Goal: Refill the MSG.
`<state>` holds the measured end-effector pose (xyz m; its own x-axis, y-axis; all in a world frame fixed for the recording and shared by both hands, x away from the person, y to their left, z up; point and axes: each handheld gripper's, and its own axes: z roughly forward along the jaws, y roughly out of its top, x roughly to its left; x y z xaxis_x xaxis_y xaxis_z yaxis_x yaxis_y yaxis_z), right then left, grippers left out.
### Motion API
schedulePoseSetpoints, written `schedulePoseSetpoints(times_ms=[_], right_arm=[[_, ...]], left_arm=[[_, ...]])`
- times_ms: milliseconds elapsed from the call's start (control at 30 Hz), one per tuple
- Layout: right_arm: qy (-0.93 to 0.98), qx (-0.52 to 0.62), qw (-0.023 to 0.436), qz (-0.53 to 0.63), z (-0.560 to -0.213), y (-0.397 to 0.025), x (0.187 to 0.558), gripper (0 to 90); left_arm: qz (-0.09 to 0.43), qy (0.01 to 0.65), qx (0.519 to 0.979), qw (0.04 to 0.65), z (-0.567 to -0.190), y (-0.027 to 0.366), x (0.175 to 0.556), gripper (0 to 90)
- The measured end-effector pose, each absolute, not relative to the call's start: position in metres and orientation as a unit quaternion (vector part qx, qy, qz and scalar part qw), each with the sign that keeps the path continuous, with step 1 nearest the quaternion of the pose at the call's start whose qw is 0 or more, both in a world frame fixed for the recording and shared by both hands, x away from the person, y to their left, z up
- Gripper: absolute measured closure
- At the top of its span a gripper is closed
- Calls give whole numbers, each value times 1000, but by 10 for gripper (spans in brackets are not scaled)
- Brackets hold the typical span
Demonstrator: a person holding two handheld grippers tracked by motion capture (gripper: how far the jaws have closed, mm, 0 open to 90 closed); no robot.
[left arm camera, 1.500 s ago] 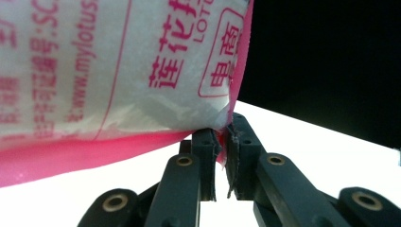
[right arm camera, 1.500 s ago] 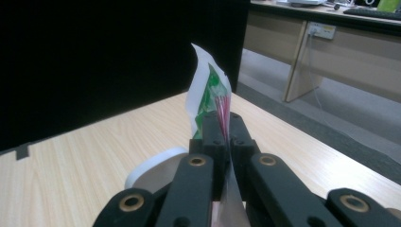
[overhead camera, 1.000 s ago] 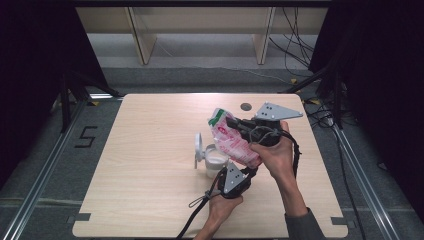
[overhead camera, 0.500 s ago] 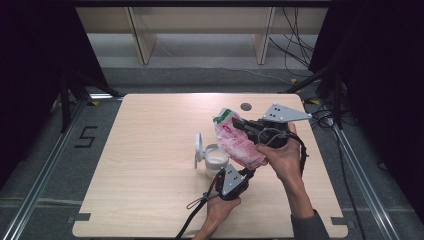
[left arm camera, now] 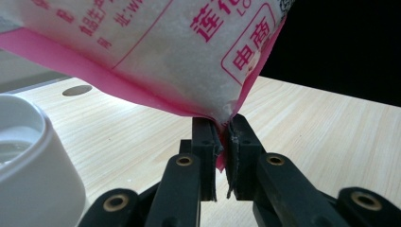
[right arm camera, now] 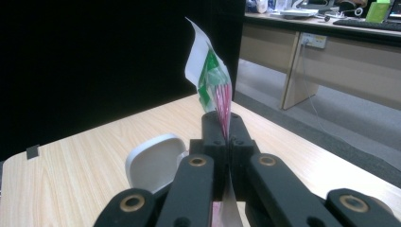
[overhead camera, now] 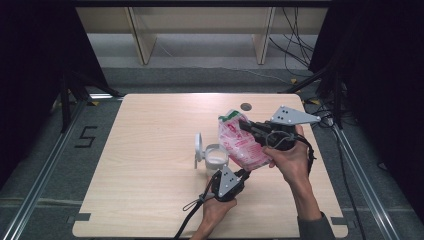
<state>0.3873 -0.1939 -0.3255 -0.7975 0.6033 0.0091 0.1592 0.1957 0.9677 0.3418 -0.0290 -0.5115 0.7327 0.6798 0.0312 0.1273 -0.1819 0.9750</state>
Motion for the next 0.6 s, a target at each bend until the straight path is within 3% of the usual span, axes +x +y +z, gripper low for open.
schedulePoseSetpoints(times_ms=[600], right_arm=[[743,246,172,598,-328,-206,384,900]], left_arm=[[255,297,724,568,-512,-13,337,827]])
